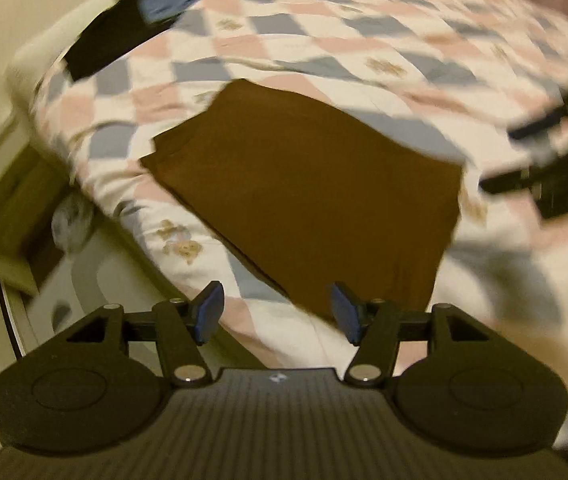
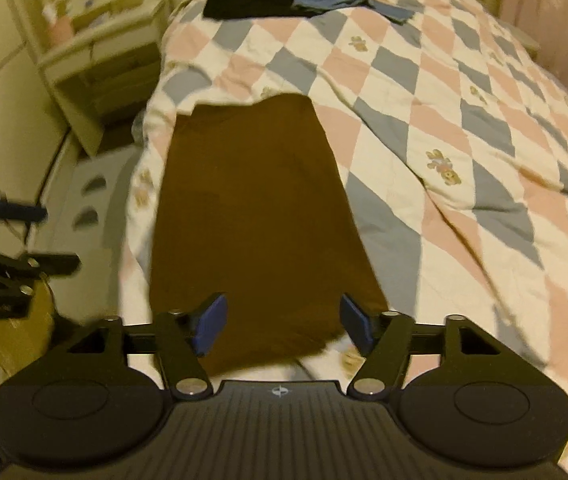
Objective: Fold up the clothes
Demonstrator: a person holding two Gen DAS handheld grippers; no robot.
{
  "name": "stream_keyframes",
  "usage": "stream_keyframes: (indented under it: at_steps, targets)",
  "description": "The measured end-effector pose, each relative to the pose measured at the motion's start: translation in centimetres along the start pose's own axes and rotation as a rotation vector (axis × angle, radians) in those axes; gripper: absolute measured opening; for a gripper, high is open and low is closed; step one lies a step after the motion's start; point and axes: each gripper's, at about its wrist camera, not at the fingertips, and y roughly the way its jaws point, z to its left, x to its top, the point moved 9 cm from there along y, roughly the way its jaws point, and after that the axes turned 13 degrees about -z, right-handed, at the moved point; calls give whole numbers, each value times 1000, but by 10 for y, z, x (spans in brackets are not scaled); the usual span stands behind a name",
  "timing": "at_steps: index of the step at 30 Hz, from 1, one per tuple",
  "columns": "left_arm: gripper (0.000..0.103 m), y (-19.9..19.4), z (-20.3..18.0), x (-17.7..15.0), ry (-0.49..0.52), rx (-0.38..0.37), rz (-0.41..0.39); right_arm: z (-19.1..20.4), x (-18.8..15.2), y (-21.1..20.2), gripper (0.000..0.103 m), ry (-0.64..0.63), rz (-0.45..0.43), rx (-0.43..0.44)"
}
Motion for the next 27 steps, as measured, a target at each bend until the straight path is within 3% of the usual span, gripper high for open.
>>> stream_keyframes:
  at_steps: [6,12,15,20,27]
  targets:
    - [56,25,-52,-50,316,6,-79,-3,-70,25,68,-231,64,8]
    - [56,55,-92,-82,717,14,-225,29,-112,49,68,-747,-91,59]
    - [56,71,-98,-94,854,15,-264,41,-127,57,68,-945,-178,79]
    - [56,92,-101,-103,1039,33,-343,33,-137,77,68,-1047,-227,68]
    - [58,117,-94,-102,1198,80,-461,6,-125,92,70,-1074,-270,28]
